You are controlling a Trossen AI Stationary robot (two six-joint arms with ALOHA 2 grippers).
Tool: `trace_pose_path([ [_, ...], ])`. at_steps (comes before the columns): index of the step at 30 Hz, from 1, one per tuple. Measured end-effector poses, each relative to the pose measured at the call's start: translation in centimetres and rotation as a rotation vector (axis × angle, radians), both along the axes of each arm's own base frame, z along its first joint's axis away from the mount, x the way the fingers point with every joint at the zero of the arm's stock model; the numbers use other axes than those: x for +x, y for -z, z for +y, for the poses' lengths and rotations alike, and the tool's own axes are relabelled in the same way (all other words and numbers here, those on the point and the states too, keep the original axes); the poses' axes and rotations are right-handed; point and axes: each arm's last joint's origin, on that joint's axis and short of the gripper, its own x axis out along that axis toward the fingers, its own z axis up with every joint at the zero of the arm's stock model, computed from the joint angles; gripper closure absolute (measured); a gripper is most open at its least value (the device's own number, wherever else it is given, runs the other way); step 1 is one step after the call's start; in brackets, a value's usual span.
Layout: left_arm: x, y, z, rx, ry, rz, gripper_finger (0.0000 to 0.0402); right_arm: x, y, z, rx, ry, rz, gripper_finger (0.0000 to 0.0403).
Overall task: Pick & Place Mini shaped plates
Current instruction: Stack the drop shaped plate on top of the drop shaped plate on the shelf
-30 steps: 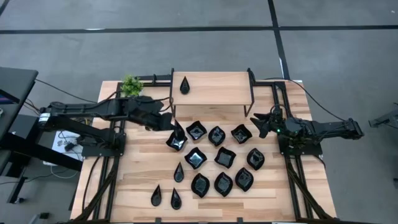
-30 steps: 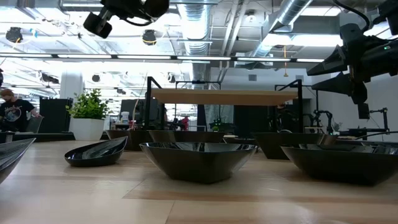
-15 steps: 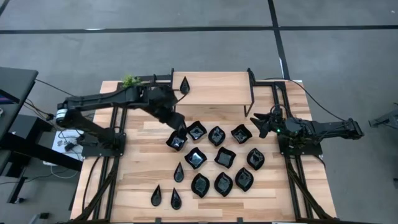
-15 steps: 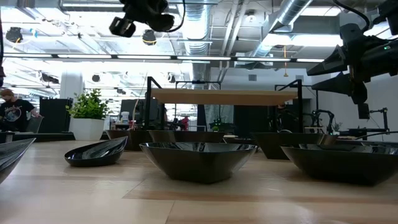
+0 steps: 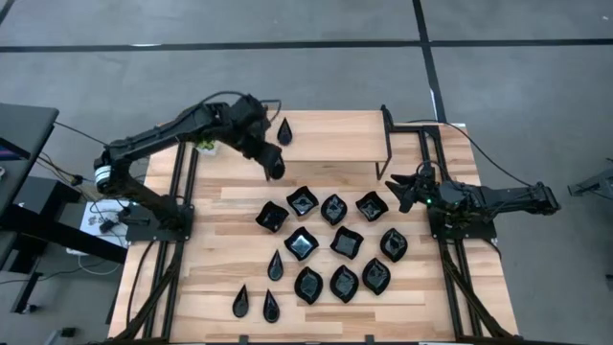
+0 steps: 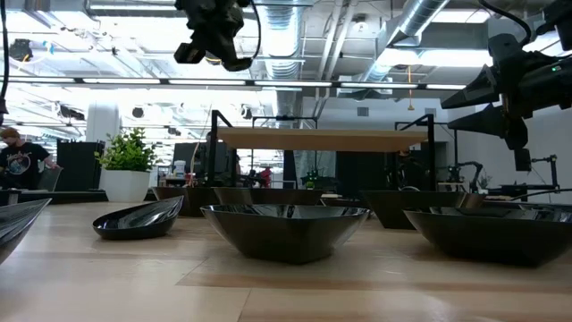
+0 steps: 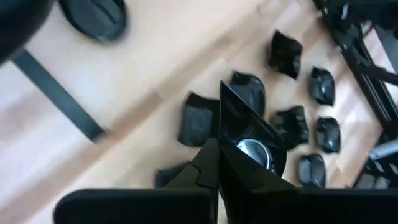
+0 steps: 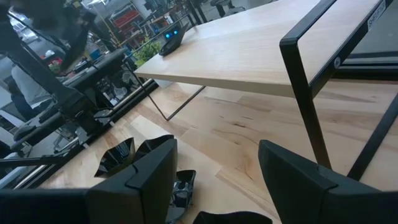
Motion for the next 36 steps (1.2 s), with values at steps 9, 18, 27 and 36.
trace_pose_path([
  [9,1.3,-0.8,3.9,0.152,0.048,0.011,0.0399,0.0,0.0,0.0,0.0,0.0,0.0,0.0182],
  [18,3.3,0.2,8.8,0.228,0.042,0.072,0.0399,0.0,0.0,0.0,0.001,-0.001,0.0,0.0182],
  [27,2.8,1.8,12.0,0.189,-0.016,0.104,0.0399,0.0,0.0,0.0,0.002,-0.004,-0.001,0.0182],
  [36,3.3,2.6,12.5,0.168,-0.013,0.098,0.0399,0.0,0.0,0.0,0.002,-0.004,0.0,0.0182],
])
